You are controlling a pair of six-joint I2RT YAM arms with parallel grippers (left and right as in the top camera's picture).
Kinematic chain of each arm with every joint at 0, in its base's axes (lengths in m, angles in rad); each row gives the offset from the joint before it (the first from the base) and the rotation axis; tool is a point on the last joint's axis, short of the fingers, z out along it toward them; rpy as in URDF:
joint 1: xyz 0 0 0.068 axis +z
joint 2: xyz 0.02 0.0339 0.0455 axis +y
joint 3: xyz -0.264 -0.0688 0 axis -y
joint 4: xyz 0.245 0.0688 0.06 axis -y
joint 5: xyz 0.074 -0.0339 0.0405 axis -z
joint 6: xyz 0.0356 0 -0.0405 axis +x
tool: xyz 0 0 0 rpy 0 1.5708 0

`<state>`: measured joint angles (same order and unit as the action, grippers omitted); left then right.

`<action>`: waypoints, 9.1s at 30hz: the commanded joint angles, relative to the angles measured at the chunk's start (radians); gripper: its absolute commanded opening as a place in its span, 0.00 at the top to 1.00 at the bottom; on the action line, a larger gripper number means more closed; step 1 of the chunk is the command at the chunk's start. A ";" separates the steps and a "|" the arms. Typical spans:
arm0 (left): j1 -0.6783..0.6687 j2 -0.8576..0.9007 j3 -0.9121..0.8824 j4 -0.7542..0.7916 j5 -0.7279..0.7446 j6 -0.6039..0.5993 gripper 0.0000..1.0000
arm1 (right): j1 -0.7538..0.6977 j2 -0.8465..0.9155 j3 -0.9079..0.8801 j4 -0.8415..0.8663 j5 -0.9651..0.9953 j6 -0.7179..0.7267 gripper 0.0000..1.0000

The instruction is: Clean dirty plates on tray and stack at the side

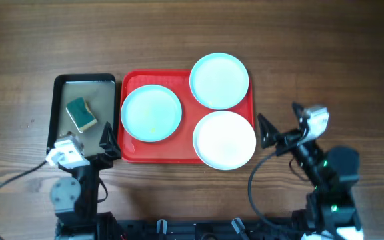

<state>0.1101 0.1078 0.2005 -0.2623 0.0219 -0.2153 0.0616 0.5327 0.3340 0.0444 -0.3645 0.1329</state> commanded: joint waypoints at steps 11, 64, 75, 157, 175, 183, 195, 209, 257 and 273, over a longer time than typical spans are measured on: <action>-0.002 1.020 1.078 -0.752 0.191 -0.005 0.00 | 0.082 0.707 0.967 -0.745 -0.169 -0.204 0.00; 0.123 1.891 1.125 -0.633 -0.196 -0.143 0.75 | 0.592 1.625 1.138 -0.516 0.237 0.314 0.94; 0.123 1.798 1.206 -0.696 -0.050 -0.048 0.62 | 0.593 1.625 1.138 -0.504 0.237 0.311 0.94; -0.311 1.828 0.964 -0.516 0.660 0.210 0.96 | 0.492 1.618 1.130 -0.534 -0.032 0.269 0.96; -0.307 1.725 1.274 -0.662 -0.185 -0.288 0.96 | 0.496 1.618 1.130 -0.600 -0.027 0.309 0.96; -0.225 1.681 1.344 -0.769 -0.188 -0.286 0.96 | 0.548 1.618 1.130 -0.632 0.034 0.368 0.92; -0.136 1.682 1.339 -0.810 -0.155 -0.287 0.96 | 0.558 1.376 1.153 -0.652 0.291 0.259 0.96; -0.069 1.682 1.339 -0.793 -0.033 -0.287 0.96 | 0.852 1.301 1.153 -0.779 1.432 0.224 0.95; -0.266 1.712 1.335 -0.714 -0.023 -0.287 0.96 | -0.459 1.098 0.647 -0.630 0.182 0.208 0.96; -0.266 1.712 1.335 -0.713 -0.023 -0.287 0.96 | -0.133 0.971 0.673 -0.887 -0.050 0.052 0.52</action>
<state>-0.1547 1.8103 1.5379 -0.9791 -0.0086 -0.4858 -0.1822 1.4994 1.0382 -0.8310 -0.4103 0.2058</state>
